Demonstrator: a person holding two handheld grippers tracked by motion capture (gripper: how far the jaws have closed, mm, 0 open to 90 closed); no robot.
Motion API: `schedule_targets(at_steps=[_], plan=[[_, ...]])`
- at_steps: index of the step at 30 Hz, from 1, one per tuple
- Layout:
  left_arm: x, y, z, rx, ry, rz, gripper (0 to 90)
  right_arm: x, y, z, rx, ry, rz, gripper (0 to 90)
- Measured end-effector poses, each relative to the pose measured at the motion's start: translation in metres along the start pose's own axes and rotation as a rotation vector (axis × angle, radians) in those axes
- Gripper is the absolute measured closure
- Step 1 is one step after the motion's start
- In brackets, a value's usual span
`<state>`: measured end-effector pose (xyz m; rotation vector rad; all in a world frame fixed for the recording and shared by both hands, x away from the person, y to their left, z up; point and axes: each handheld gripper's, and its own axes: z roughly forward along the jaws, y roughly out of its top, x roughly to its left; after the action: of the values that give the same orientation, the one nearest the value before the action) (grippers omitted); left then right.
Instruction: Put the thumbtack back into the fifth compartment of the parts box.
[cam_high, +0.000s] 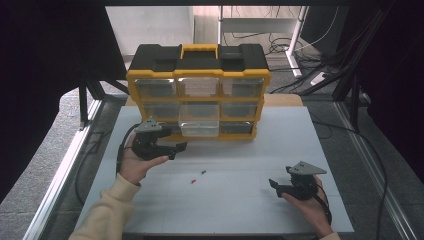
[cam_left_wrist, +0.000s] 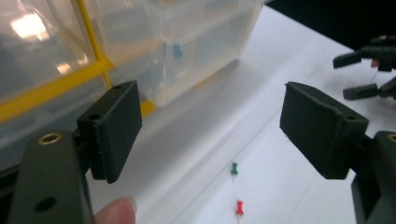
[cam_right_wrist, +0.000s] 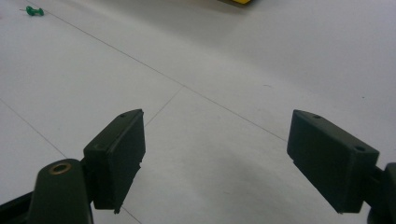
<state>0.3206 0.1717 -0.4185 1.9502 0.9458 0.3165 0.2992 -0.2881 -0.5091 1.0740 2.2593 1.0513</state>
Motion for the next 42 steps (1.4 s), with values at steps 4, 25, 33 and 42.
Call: schedule_targets(at_steps=[4,25,33,42], plan=[[-0.003,-0.010,0.007,0.043,-0.001,0.004,21.1,0.000,0.000,0.000,0.001,0.003,0.000,19.2],[-0.014,-0.042,0.043,0.214,-0.030,0.027,22.2,0.000,0.000,0.001,0.003,0.005,-0.001,19.2],[-0.016,-0.048,0.059,0.296,-0.058,0.049,22.3,0.000,0.000,0.001,0.006,0.004,0.000,19.2],[-0.023,-0.054,0.076,0.384,-0.069,0.095,22.2,0.000,0.000,0.001,0.008,0.008,0.000,19.2]])
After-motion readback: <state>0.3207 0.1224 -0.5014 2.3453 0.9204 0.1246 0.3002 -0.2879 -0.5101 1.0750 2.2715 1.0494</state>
